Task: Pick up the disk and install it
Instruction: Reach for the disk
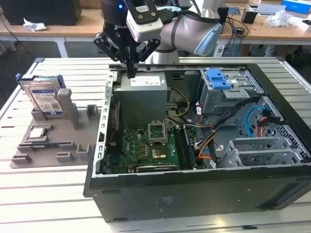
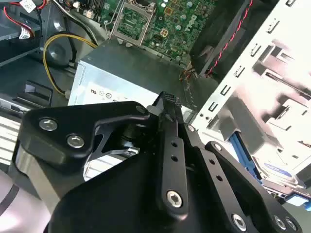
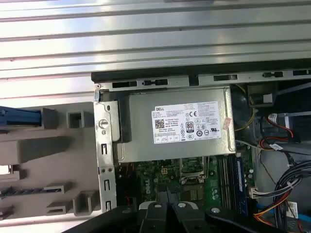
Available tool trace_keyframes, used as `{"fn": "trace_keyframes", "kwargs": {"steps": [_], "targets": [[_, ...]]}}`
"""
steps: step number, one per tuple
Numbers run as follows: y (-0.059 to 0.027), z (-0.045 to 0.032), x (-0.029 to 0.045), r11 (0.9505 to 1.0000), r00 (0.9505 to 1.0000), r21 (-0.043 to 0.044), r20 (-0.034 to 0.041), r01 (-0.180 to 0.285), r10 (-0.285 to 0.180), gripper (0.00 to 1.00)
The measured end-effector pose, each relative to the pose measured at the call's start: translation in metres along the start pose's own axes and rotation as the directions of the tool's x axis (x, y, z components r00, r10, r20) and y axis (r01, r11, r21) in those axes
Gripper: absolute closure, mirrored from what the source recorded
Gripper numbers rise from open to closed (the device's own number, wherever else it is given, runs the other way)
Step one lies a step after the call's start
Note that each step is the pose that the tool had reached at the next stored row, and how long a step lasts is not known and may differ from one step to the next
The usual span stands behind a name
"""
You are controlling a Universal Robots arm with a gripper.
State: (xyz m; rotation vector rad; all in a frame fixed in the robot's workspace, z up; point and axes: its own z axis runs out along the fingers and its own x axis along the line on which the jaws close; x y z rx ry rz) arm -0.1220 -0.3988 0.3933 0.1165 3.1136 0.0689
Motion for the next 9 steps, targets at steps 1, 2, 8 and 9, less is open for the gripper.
{"fn": "trace_keyframes", "kwargs": {"steps": [1, 2, 8, 9], "targets": [[-0.0005, -0.0002, 0.0069, 1.0, 1.0, 0.0001, 0.0, 0.0, 0.0, 0.89], [-0.0013, -0.0005, 0.0169, 1.0, 1.0, 0.0001, 0.0, 0.0, 0.0, 0.89], [-0.0023, -0.0009, 0.0312, 1.0, 1.0, 0.0001, -0.0001, 0.0, 0.0, 0.89], [-0.0024, -0.0009, 0.0325, 1.0, 1.0, 0.0, 0.0, 0.0, 0.0, 0.89]]}}
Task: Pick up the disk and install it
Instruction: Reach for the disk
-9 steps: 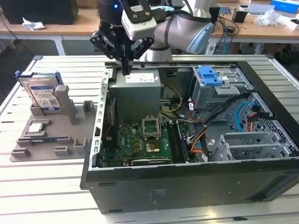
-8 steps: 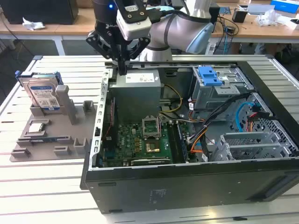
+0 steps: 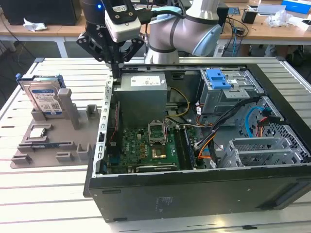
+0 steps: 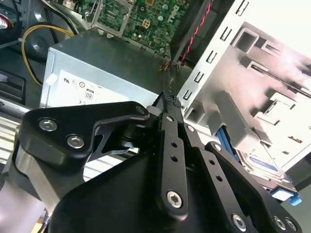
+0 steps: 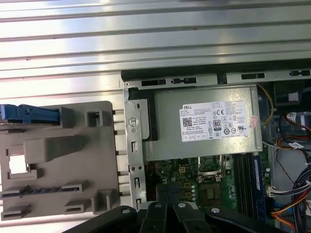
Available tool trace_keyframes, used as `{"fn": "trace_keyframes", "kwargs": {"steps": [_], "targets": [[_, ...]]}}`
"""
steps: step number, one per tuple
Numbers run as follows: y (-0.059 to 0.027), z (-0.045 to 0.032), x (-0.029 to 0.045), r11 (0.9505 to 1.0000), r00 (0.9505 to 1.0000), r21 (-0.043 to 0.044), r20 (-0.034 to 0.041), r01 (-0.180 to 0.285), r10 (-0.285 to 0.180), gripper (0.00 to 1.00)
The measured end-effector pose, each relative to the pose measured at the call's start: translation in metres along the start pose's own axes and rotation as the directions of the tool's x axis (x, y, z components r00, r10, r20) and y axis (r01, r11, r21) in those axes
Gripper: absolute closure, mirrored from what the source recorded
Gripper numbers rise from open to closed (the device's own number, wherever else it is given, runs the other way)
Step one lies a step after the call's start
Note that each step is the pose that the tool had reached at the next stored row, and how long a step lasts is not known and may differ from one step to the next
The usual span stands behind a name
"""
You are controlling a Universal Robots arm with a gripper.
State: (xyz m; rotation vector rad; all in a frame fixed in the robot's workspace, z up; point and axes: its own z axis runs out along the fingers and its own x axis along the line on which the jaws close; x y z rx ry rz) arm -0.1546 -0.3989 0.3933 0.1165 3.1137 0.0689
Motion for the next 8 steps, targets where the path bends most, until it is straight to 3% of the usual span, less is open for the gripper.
{"fn": "trace_keyframes", "kwargs": {"steps": [8], "targets": [[-0.0009, -0.0003, 0.0117, 1.0, 1.0, 0.0001, 0.0, 0.0, 0.0, 0.89]]}}
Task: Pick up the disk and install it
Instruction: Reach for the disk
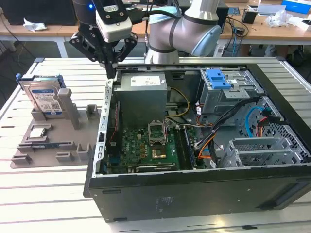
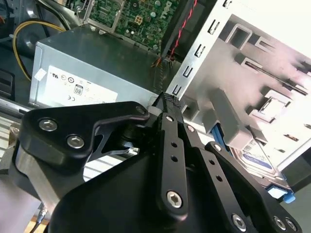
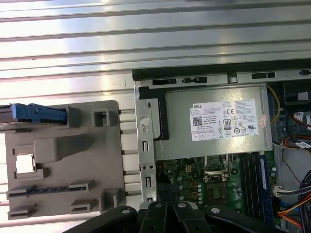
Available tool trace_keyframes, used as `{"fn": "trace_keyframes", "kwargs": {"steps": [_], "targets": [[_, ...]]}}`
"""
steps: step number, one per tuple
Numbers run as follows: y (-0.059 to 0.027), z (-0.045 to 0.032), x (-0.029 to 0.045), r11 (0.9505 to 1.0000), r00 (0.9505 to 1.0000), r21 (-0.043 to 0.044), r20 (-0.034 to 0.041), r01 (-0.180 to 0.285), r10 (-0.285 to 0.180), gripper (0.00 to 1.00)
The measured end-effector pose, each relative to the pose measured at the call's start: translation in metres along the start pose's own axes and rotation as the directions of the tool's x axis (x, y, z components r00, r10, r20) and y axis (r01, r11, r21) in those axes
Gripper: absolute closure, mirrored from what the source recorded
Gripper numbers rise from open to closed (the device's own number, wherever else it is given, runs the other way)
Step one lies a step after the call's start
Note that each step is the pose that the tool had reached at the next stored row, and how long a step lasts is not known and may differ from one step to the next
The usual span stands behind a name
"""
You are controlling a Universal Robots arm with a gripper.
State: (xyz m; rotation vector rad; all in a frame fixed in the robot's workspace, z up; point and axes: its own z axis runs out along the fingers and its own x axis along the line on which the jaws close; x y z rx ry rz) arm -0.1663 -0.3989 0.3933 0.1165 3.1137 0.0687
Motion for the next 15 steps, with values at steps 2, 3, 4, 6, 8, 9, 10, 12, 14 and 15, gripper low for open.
{"fn": "trace_keyframes", "kwargs": {"steps": [2, 3, 4, 6, 8, 9, 10, 12, 14, 15], "targets": [[-0.0002, -0.0001, 0.0027, 1.0, 1.0, 0.0, -0.0001, 0.0, 0.0, 0.89], [-0.0003, -0.0001, 0.0041, 1.0, 1.0, -0.0001, 0.0, 0.0, 0.0, 0.89], [-0.0004, -0.0001, 0.005, 1.0, 1.0, 0.0, 0.0, 0.0, 0.0, 0.89], [-0.0005, -0.0002, 0.0067, 1.0, 1.0, -0.0001, 0.0, 0.0, 0.0, 0.89], [-0.0007, -0.0002, 0.009, 1.0, 1.0, -0.0001, 0.0, 0.0, 0.0, 0.89], [-0.0007, -0.0002, 0.01, 1.0, 1.0, -0.0001, 0.0001, 0.0, 0.0, 0.89], [-0.0008, -0.0003, 0.011, 1.0, 1.0, -0.0001, 0.0, 0.0, 0.0, 0.89], [-0.001, -0.0003, 0.0135, 1.0, 1.0, -0.0001, 0.0, 0.0, 0.0, 0.89], [-0.0012, -0.0004, 0.016, 1.0, 1.0, 0.0, 0.0, 0.0, 0.0, 0.89], [-0.0013, -0.0005, 0.018, 1.0, 1.0, -0.0001, 0.0, 0.0, 0.0, 0.89]]}}
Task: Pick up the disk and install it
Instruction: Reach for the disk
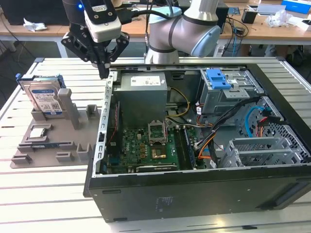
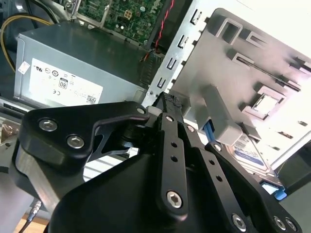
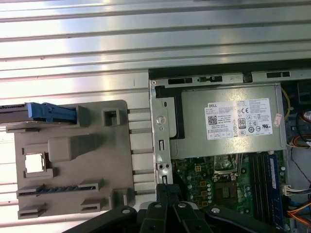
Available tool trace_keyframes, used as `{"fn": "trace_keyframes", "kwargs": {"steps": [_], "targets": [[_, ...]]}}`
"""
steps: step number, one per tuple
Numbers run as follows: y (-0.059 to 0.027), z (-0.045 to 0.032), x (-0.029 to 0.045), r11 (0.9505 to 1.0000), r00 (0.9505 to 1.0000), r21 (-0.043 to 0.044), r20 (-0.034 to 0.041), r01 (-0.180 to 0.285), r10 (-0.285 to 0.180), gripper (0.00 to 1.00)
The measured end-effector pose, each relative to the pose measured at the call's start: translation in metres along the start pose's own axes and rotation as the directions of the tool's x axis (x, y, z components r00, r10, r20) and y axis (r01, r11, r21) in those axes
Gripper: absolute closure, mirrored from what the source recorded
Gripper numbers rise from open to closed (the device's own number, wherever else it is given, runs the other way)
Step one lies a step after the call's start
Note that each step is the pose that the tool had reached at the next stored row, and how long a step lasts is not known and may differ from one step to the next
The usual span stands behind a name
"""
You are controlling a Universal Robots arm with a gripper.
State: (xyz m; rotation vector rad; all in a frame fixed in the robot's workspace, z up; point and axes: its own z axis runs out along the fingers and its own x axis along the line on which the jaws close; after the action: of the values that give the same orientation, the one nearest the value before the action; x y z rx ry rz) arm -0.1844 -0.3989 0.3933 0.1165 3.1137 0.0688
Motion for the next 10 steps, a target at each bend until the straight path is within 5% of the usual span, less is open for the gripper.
{"fn": "trace_keyframes", "kwargs": {"steps": [10], "targets": [[-0.0009, -0.0003, 0.0127, 1.0, 1.0, 0.0, 0.0, 0.0, 0.0, 0.89]]}}
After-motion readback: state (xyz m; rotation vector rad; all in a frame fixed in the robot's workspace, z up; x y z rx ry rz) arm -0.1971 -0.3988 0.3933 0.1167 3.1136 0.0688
